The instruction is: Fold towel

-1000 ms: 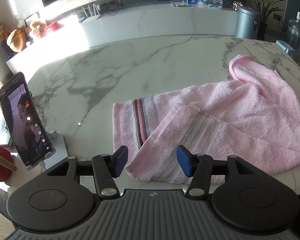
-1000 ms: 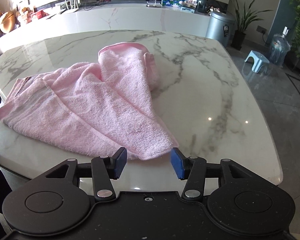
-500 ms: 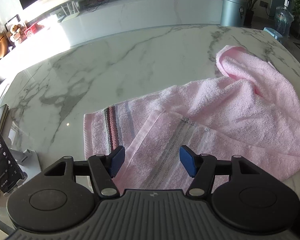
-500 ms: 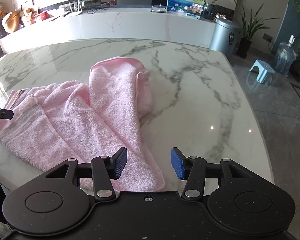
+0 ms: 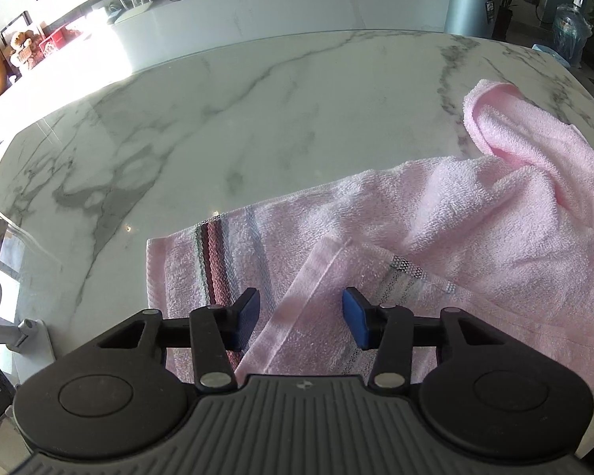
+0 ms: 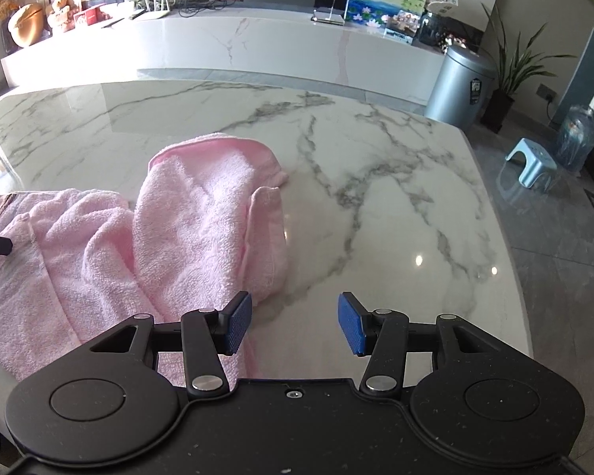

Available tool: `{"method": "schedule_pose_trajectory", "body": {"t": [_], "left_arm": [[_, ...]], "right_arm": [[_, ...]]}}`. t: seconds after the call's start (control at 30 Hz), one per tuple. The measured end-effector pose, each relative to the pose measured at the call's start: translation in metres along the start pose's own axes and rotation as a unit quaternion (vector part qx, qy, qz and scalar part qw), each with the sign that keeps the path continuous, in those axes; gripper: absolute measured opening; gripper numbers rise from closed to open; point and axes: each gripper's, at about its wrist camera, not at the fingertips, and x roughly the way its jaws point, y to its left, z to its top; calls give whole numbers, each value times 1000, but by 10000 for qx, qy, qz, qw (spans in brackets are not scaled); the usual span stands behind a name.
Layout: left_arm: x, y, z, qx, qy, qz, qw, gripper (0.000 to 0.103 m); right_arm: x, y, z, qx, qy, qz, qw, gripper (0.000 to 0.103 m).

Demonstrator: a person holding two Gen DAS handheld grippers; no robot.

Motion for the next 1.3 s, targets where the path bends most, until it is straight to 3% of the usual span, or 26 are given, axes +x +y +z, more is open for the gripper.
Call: {"method": "schedule_pose_trajectory", "body": {"t": [0.2, 0.4, 0.57, 0.7, 0.97, 1.3], "left_arm": [[10, -2, 7, 65, 55, -59, 9999, 41], [13, -3, 13, 76, 56, -196, 9998, 30], [14, -6, 17, 164, 112, -204, 9996, 19], [15, -8, 19, 203, 115, -181, 9996, 15], [15, -11, 19, 264, 84, -163, 9995, 10], [6, -4, 20, 214, 30, -103, 9997, 8]], "right_arm": [[28, -8, 23, 91, 34, 54, 9999, 47], [55, -6, 46, 82, 100, 192, 9997, 46], [78, 1, 48, 140, 335, 290, 9989, 37], [88, 7, 41, 154, 515, 391, 9978, 11], [83, 11, 36, 133, 501, 310, 9982, 1], [63, 6, 31, 133, 463, 139, 9987, 0]]}}
